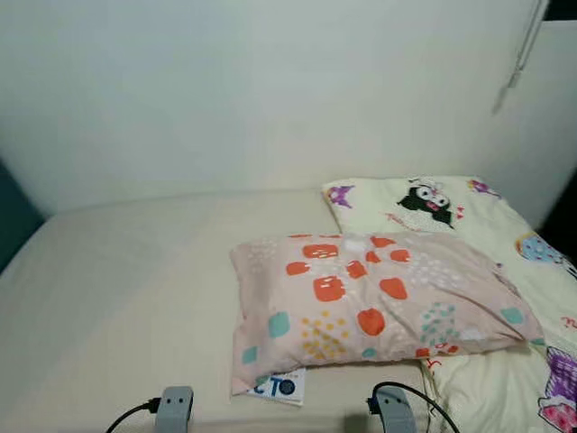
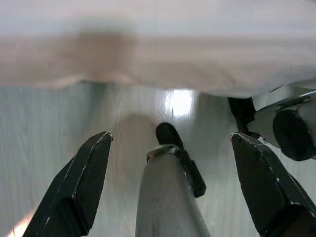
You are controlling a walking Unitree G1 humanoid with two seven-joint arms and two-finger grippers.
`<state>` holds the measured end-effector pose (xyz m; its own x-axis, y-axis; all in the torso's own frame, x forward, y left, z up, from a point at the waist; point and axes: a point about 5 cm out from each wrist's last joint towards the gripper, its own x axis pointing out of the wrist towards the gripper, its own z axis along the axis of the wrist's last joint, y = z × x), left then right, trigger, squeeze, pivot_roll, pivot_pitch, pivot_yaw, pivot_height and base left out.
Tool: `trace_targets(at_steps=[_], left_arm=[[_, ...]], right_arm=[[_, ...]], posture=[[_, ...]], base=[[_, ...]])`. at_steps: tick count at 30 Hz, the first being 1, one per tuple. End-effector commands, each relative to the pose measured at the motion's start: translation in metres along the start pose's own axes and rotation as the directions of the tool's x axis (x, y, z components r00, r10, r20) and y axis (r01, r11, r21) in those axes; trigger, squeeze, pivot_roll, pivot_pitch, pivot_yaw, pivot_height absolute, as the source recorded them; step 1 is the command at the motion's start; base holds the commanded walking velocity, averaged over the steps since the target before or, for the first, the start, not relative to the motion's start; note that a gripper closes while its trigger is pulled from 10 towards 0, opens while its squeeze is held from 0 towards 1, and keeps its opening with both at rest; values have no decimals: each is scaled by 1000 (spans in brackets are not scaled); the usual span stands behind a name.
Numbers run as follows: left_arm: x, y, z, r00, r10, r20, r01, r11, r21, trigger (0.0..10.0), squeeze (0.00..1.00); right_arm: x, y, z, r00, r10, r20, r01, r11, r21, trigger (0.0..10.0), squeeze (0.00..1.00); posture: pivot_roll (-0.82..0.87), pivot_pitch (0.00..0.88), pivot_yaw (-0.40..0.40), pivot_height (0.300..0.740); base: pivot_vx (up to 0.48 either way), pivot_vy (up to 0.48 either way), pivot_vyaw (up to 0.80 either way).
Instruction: Clean up the room
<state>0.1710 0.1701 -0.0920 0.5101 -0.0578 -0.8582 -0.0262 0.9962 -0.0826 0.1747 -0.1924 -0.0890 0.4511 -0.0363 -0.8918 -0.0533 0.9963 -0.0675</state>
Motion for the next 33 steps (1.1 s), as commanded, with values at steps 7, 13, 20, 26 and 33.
trace_targets(at_steps=[7, 13, 20, 26, 33], left_arm=[[-2, 9, -7, 999, 39, -31, -39, 999, 1, 10000, 0], [-2, 10, -7, 999, 41, -35, -41, 999, 4, 10000, 0], [-2, 11, -8, 998, 45, -42, -44, 999, 10, 10000, 0], [-2, 12, -9, 998, 51, -48, -49, 998, 26, 10000, 0], [-3, 16, -10, 994, 92, -51, -90, 995, 47, 10000, 0]], right_arm=[[0, 3, -3, 1000, 10, -14, -10, 1000, -11, 10000, 0], [0, 3, -3, 1000, 14, -19, -15, 999, -35, 10000, 0], [0, 4, -4, 1000, 20, -22, -21, 999, -39, 10000, 0], [0, 5, -4, 1000, 20, -23, -21, 999, -35, 10000, 0], [0, 5, -4, 999, 22, -25, -23, 999, -29, 10000, 0]], posture=[[-168, 0, 58, 700], [-164, 0, 55, 700], [-164, 0, 57, 700], [-166, 0, 58, 700], [-162, 0, 56, 700]], base=[[-115, 0, 0], [0, 0, -69], [0, 0, -763], [0, 0, -763], [0, 0, -758]])
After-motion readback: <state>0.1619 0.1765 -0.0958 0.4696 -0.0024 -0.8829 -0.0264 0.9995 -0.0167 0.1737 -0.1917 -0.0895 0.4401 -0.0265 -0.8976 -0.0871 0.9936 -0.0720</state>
